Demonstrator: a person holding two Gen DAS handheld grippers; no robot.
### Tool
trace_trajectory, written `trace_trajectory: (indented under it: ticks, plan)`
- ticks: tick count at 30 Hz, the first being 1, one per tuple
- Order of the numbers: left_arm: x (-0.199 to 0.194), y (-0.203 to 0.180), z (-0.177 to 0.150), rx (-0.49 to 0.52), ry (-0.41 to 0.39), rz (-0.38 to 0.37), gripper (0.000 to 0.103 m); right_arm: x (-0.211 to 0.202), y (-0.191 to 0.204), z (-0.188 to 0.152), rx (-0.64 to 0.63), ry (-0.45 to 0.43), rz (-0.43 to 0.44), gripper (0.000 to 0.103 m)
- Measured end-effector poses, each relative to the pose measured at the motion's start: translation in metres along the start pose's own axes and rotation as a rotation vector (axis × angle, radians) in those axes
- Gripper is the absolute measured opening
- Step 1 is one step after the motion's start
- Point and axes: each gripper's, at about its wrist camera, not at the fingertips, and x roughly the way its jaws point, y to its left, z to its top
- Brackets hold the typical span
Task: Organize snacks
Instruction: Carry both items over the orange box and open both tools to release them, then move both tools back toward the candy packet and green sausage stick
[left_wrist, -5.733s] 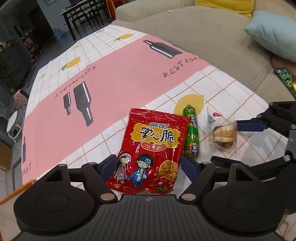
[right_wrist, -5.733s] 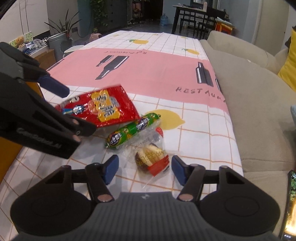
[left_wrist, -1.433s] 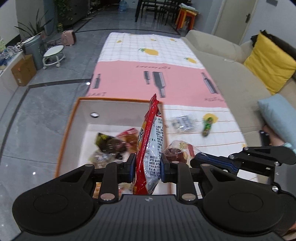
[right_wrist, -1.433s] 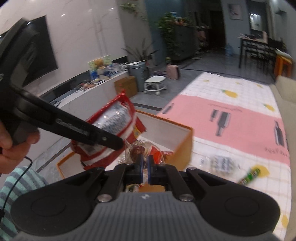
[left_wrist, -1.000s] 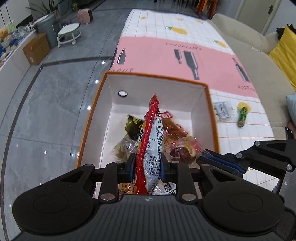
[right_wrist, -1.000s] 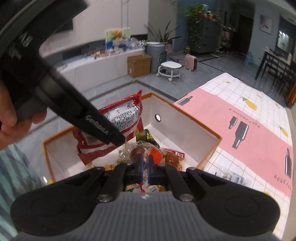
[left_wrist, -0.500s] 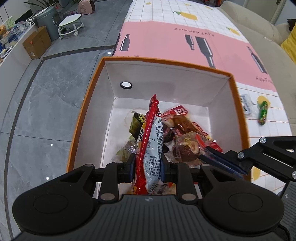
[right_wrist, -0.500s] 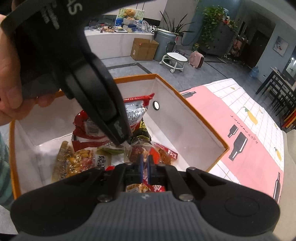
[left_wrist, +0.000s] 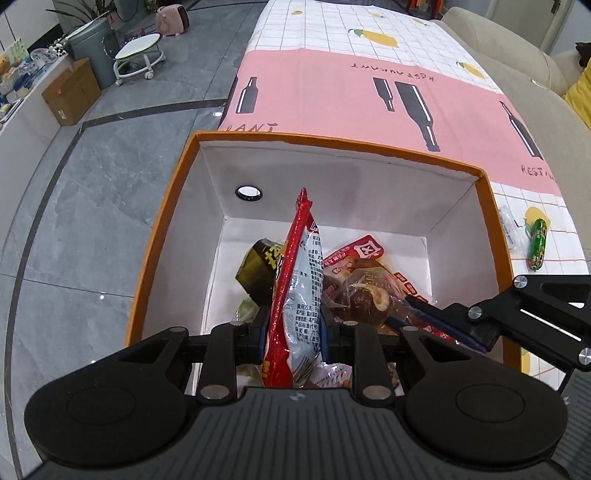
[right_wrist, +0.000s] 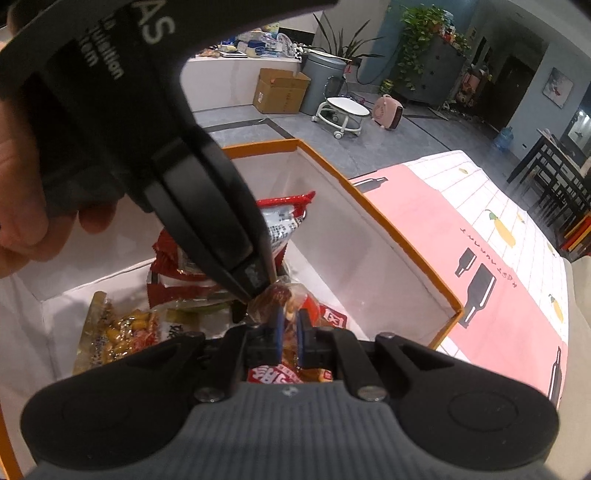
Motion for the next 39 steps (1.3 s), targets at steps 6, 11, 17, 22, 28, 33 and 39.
trace_trajectory:
  ticks: [6, 11, 17, 22, 28, 33, 39]
  plan:
    - [0.001, -0.007, 0.001, 0.029, 0.004, 0.023, 0.029, 0.000, -0.003, -0.002, 0.014, 0.002, 0.006, 0.004]
    - [-0.006, -0.009, 0.001, 0.046, -0.007, 0.020, 0.047, -0.005, -0.004, -0.001, 0.040, -0.001, 0.011, 0.017]
    - [-0.025, -0.014, 0.002, 0.047, -0.048, 0.008, 0.062, -0.018, -0.012, -0.001, 0.091, -0.025, 0.033, 0.033]
    - [-0.050, -0.028, -0.004, 0.118, -0.151, 0.031, 0.063, -0.038, -0.018, -0.003, 0.139, -0.076, 0.031, 0.046]
    - [-0.074, -0.044, -0.010, 0.167, -0.234, 0.026, 0.072, -0.068, -0.023, -0.018, 0.182, -0.143, 0.002, 0.056]
    - [-0.087, -0.061, -0.017, 0.209, -0.265, 0.004, 0.072, -0.092, -0.032, -0.040, 0.232, -0.177, -0.018, 0.066]
    - [-0.101, -0.083, -0.027, 0.196, -0.299, -0.014, 0.066, -0.116, -0.047, -0.065, 0.274, -0.209, -0.050, 0.074]
